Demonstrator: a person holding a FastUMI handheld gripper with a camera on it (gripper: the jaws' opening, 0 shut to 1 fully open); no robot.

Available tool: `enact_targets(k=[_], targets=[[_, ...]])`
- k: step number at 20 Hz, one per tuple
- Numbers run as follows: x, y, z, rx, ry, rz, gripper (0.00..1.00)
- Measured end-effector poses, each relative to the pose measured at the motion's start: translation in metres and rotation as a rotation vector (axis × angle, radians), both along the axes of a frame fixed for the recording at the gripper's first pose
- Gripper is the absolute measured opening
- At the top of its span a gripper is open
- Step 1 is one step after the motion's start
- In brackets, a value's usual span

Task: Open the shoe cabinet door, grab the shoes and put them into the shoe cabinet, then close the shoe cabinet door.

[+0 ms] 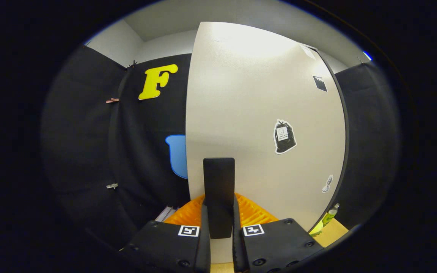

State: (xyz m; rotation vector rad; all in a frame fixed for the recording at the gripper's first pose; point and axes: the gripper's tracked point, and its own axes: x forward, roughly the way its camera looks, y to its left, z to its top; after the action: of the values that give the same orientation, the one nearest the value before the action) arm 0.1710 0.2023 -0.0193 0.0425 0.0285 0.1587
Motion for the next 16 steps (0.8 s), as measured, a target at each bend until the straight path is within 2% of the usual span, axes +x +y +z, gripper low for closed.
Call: enact_targets(k=[10, 16], targets=[[-0.078, -0.056, 0.005, 0.017, 0.008, 0.082, 0.26], [-0.112, -0.096, 0.009, 0.019, 0.008, 0.083, 0.26]])
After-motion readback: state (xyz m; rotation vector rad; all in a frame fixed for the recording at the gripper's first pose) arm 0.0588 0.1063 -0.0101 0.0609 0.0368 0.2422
